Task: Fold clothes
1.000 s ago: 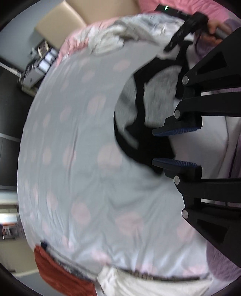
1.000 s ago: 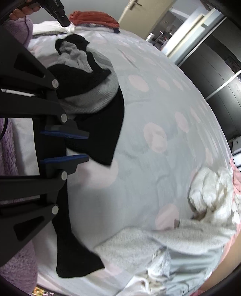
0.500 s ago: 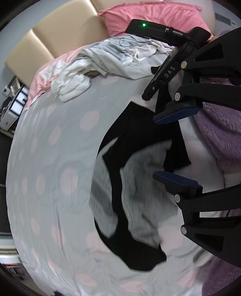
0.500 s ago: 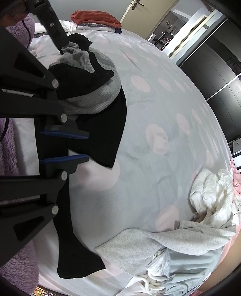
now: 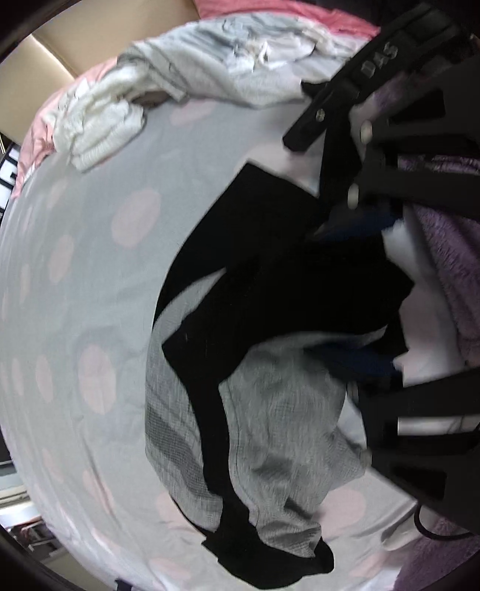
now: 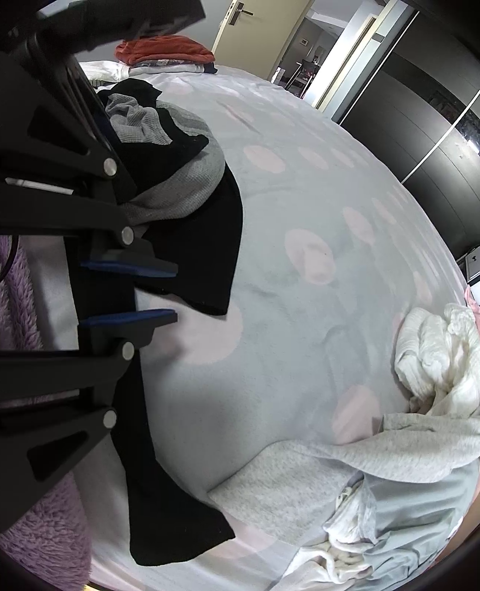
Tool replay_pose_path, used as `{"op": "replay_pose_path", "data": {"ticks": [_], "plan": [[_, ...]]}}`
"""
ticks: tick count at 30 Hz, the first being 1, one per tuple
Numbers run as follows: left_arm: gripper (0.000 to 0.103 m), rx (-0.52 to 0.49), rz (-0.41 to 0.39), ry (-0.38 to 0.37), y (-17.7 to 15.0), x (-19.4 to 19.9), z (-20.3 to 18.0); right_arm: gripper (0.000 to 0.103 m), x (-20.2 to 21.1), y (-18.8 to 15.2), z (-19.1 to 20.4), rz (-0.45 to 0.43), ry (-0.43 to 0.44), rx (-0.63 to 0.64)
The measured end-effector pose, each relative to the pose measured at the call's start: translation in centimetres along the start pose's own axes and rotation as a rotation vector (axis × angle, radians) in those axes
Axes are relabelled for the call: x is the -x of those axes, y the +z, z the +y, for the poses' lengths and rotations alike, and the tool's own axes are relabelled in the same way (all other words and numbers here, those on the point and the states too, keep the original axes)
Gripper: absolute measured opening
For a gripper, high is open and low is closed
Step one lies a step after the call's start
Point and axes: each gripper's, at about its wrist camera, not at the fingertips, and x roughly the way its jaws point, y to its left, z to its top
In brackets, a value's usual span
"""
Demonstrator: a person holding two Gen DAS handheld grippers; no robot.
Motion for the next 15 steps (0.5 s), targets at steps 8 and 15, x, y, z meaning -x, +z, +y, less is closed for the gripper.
{"op": "replay_pose_path", "data": {"ticks": [8,15], "plan": [[0.022,0.021,-0.087,-0.005,-0.2,3.4,3.9,0.018,-0.1,0.0,0.1,0.005,-0.005,0.001],[0.021,0.117,-0.142,0.035,-0.1,8.0,12.2,0.018,-0.1,-0.2,0.7,-0.002,-0.037,0.03]]}}
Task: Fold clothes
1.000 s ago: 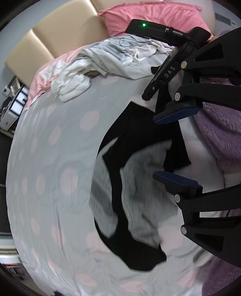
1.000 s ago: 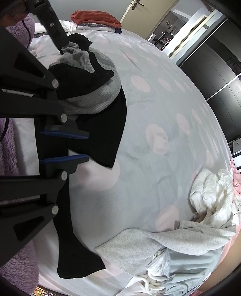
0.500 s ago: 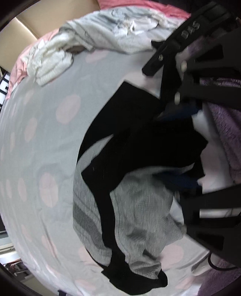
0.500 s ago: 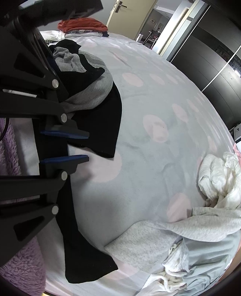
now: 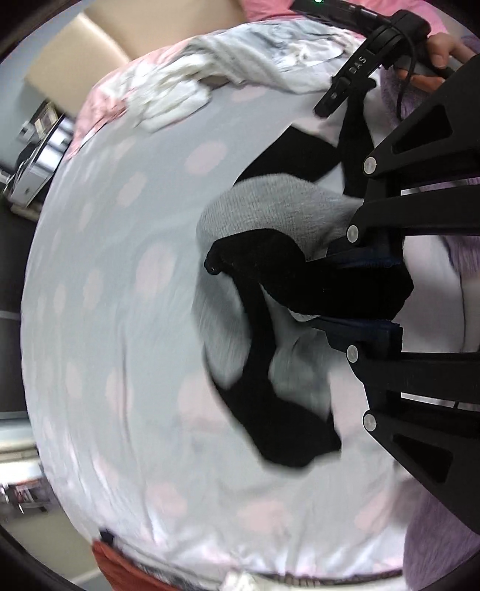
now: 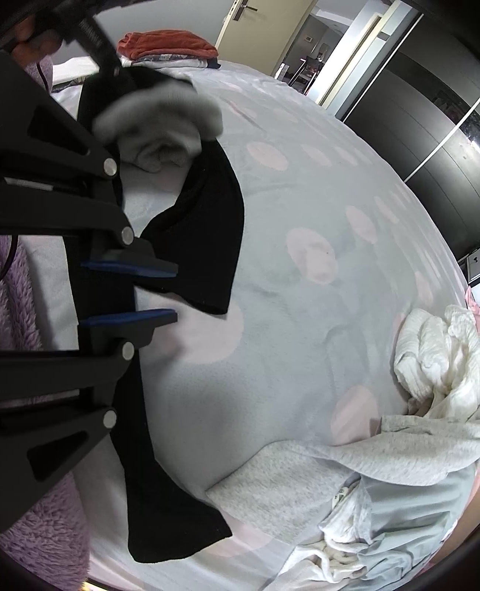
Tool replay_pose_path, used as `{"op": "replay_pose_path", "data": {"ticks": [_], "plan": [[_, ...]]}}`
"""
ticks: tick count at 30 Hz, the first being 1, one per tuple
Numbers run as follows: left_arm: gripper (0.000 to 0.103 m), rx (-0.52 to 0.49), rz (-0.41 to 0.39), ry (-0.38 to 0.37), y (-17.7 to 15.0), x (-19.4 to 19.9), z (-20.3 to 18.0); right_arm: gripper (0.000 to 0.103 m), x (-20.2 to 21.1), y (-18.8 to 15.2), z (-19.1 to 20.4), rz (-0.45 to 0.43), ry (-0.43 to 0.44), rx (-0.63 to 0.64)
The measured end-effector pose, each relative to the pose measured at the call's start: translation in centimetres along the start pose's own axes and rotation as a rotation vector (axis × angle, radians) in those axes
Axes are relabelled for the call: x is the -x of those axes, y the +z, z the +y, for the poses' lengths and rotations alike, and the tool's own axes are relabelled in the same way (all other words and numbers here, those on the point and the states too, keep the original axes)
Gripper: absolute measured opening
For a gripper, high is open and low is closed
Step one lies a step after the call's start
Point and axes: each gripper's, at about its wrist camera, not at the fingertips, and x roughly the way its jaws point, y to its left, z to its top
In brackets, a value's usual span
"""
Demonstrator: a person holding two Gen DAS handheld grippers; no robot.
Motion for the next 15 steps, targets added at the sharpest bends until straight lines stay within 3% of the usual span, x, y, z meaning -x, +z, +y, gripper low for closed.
{"op": "replay_pose_path", "data": {"ticks": [6,12,15], "plan": [[0.02,0.087,-0.048,0.118,0.9,2.4,7.3,0.018,0.1,-0.1,1.6,-0.015,-0.02,0.083],[0.02,0.18,-0.077,0.291,1.7,1.6,13.2,0.019,-0.3,0.1,3.8,-0.004,0.011,0.149],[0.02,0.244,-0.065,0.298,1.8,0.4,15.3,0.038,-0.8,0.7,5.6,0.009,0.064,0.167]]}}
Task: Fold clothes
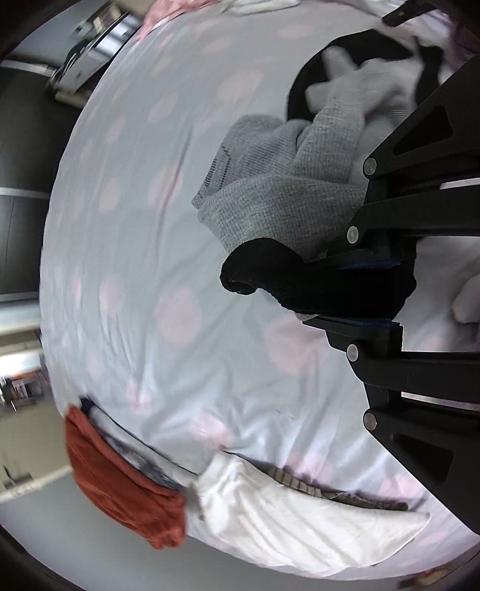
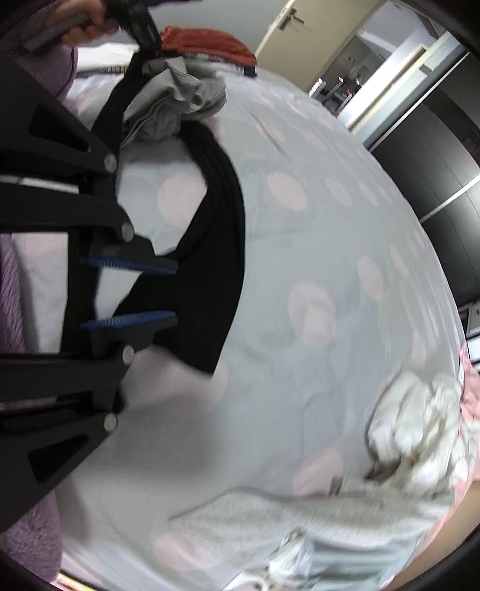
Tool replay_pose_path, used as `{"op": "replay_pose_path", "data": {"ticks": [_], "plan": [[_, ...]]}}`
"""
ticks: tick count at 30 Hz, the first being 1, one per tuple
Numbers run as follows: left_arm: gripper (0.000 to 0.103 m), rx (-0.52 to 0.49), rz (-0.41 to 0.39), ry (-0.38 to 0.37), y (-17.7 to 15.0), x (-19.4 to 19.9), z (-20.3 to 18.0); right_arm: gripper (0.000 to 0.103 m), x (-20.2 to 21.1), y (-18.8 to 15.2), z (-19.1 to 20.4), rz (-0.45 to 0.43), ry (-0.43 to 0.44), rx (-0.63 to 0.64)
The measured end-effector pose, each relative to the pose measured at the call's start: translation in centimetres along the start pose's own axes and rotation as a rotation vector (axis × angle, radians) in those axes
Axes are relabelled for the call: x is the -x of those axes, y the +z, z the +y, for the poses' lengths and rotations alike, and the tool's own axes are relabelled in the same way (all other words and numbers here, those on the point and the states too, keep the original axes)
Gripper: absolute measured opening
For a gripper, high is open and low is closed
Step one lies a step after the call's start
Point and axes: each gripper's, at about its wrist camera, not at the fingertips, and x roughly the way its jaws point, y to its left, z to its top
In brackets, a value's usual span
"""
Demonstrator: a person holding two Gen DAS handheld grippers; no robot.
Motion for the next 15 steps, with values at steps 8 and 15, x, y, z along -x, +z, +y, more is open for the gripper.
{"op": "replay_pose_path", "data": {"ticks": [8,15], "plan": [[0.021,0.005,0.058,-0.012,-0.5,-2.8,-1.6,0.054,-5.6,1.7,5.2,0.107,0.054,0.076],[0.02,-0.028,0.075,0.019,0.0,-4.5,-2.8,0.054,-9.9,1.2,9.9,0.171,0.126,0.136]]}}
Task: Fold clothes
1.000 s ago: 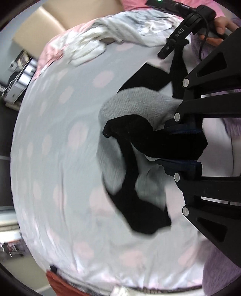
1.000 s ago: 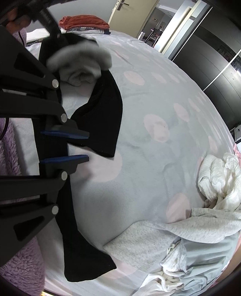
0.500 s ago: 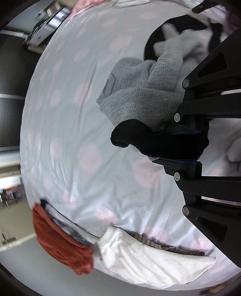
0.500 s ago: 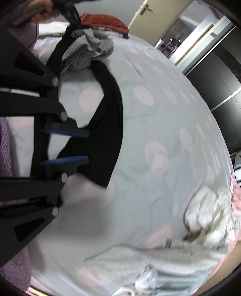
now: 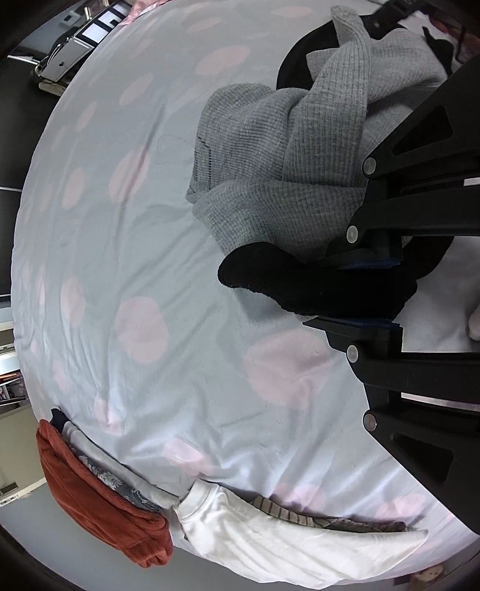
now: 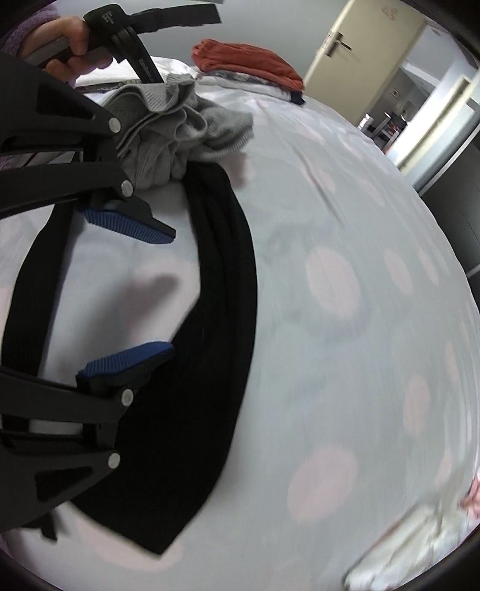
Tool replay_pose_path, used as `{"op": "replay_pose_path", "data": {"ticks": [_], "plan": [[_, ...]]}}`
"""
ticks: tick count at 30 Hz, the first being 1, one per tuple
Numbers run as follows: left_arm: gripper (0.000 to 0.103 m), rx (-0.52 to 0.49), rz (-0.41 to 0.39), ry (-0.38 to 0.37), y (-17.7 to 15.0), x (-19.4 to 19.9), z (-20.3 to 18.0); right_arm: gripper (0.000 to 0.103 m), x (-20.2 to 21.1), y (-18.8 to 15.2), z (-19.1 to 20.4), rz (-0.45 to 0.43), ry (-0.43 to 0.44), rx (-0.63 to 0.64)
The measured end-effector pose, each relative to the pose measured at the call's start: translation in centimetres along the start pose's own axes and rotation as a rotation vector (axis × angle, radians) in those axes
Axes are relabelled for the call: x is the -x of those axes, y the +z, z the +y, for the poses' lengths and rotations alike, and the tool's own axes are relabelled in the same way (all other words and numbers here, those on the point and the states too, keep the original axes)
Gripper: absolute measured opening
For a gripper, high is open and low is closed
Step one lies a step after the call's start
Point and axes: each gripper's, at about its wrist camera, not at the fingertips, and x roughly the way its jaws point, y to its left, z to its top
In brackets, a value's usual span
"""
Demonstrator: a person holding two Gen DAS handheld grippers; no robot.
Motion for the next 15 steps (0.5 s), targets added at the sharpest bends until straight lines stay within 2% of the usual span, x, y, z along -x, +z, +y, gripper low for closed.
{"op": "replay_pose_path", "data": {"ticks": [2,4,9,10,12,13,14,15], "plan": [[0.02,0.008,0.005,-0.007,0.1,-0.3,0.1,0.054,-1.5,0.0,1.1,0.023,0.025,0.019],[0.02,0.008,0.008,-0.012,0.2,-0.4,0.2,0.057,-2.6,-0.4,2.4,0.017,0.008,0.07],[0.02,-0.004,0.004,-0.008,0.3,-0.5,-0.2,0.058,-3.5,-1.3,4.9,-0.027,-0.034,0.217],[0.02,-0.007,0.003,-0.005,0.4,-0.5,-0.3,0.055,-3.8,-1.4,5.2,-0.032,-0.057,0.242],[0.02,-0.014,-0.001,0.002,0.3,-0.4,-0.4,0.04,-4.2,-1.9,5.8,-0.046,-0.129,0.303],[0.02,-0.018,-0.003,0.005,0.3,-0.3,-0.5,0.026,-4.3,-2.1,6.2,-0.056,-0.178,0.342],[0.02,-0.021,-0.004,0.007,0.3,-0.3,-0.6,0.021,-4.4,-2.4,6.5,-0.067,-0.227,0.381],[0.02,-0.02,-0.005,0.007,0.2,-0.2,-0.5,0.019,-4.3,-2.5,6.6,-0.077,-0.239,0.392]]}}
